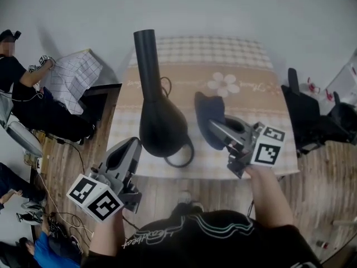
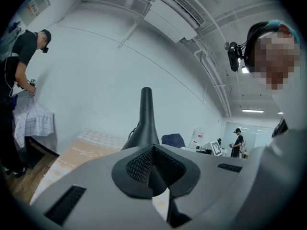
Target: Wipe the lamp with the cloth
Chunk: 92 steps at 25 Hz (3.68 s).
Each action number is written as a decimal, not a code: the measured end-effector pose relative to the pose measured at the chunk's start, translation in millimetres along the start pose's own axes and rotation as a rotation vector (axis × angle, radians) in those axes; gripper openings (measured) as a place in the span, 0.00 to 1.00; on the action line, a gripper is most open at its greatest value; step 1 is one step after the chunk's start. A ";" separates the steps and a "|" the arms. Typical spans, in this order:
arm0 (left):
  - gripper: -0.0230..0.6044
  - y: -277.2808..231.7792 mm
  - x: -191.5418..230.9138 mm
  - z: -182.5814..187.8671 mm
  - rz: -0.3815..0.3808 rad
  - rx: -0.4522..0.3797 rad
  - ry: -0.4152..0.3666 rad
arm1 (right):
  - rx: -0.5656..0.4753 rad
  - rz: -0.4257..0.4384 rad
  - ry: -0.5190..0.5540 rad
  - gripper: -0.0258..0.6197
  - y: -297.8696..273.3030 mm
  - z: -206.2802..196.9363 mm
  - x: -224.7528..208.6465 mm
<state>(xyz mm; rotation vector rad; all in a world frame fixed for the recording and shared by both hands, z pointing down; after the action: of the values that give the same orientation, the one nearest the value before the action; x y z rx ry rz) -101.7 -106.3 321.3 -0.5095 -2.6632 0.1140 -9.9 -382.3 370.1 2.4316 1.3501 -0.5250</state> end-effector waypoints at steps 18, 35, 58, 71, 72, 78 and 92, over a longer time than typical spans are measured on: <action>0.04 25.3 15.5 46.6 -0.105 -0.058 -0.105 | -0.111 -0.107 0.433 0.12 -50.0 105.3 75.7; 0.04 13.6 112.0 115.9 -0.303 -0.060 -0.132 | -0.074 -0.303 0.713 0.12 -168.5 153.3 92.9; 0.04 -3.3 170.8 121.1 -0.560 0.011 -0.067 | 0.029 -0.536 0.775 0.12 -205.9 119.8 104.6; 0.04 1.5 162.5 114.9 -0.615 0.078 -0.065 | 0.111 -0.595 0.793 0.12 -188.1 78.3 133.0; 0.04 0.1 164.3 109.9 -0.620 0.083 -0.064 | 0.124 -0.596 0.793 0.12 -189.3 70.9 131.0; 0.04 -1.7 165.1 94.5 -0.630 0.109 -0.066 | 0.176 -0.579 0.769 0.12 -193.5 41.2 117.0; 0.04 40.1 125.7 68.8 -0.569 0.130 -0.053 | 0.214 -0.500 0.646 0.12 -164.5 -12.7 131.1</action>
<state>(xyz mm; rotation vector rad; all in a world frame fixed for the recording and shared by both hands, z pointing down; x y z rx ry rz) -223.2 -22.7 301.9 0.3016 -2.7168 0.1282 -84.7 -195.8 306.5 2.5326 2.2976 0.0424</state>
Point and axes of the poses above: the fingertips, and each gripper's own axes: y backward along the fingers, x to its left, z out of its top, the point moved 7 cm from there along y, backward along the fingers, and after that the axes turned 4 degrees about y, right-handed, at the moved point
